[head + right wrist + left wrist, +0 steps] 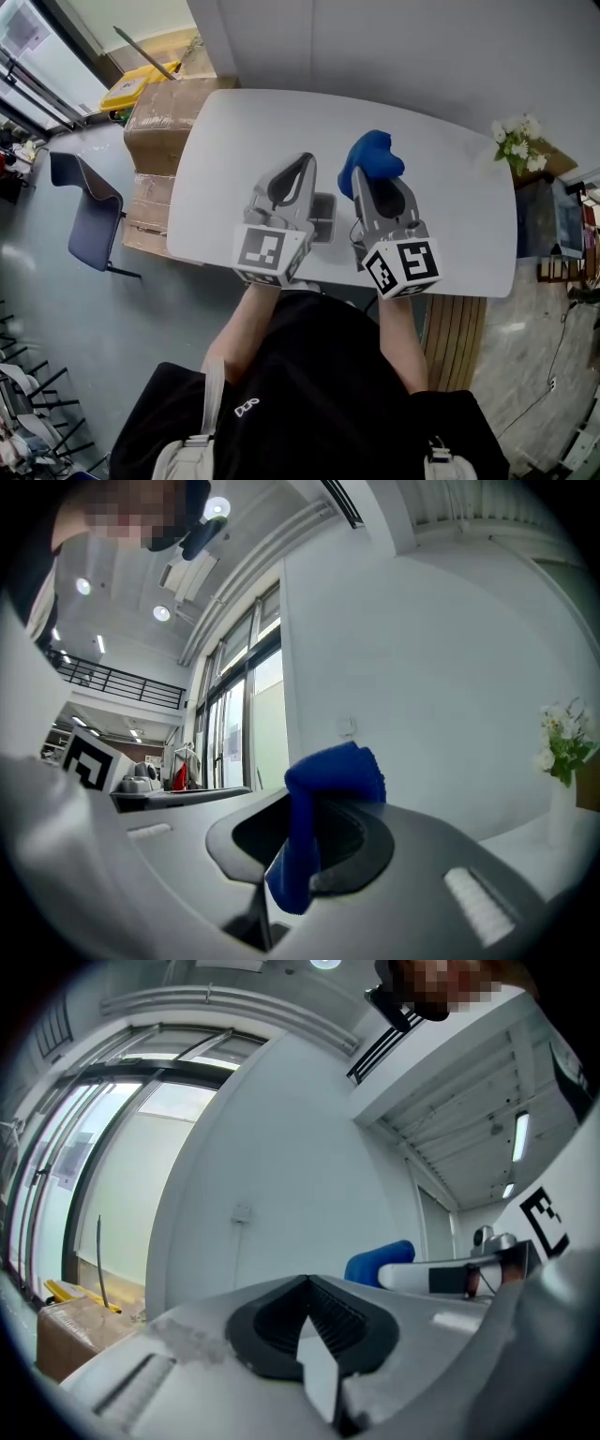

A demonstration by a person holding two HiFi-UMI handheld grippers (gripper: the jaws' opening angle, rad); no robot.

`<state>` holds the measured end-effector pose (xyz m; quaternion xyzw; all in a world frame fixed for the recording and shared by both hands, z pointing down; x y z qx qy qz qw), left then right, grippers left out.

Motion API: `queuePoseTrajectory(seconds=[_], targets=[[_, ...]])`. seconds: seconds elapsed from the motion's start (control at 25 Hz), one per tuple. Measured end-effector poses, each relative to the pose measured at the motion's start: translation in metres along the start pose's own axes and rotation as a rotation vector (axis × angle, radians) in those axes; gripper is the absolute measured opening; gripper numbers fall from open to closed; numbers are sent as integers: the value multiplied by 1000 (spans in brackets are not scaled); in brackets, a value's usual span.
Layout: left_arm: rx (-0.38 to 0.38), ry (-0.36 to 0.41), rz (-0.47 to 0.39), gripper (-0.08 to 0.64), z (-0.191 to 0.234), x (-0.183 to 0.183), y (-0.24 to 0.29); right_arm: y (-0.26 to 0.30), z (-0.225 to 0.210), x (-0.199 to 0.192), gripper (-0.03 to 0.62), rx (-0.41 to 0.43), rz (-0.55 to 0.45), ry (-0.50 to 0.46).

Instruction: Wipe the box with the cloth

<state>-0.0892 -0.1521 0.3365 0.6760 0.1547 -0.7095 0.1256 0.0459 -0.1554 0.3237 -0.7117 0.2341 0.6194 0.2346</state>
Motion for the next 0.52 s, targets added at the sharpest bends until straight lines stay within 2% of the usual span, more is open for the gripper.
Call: queuePoseTrajectory(seconds=[0.28,0.52], targets=[[38,-2,-2,-2,4,2,-2,1,0,0,49,3,-3,-12],[-49,-2,-18,-2,-4,3,-3,2,3,1,49,7,-1,-17]])
Point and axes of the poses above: the fingertips, and each gripper's own axes: y forward along the fingers, z to its left, x out of its top, the point moved 5 cm from there along -y, backward along the fingers
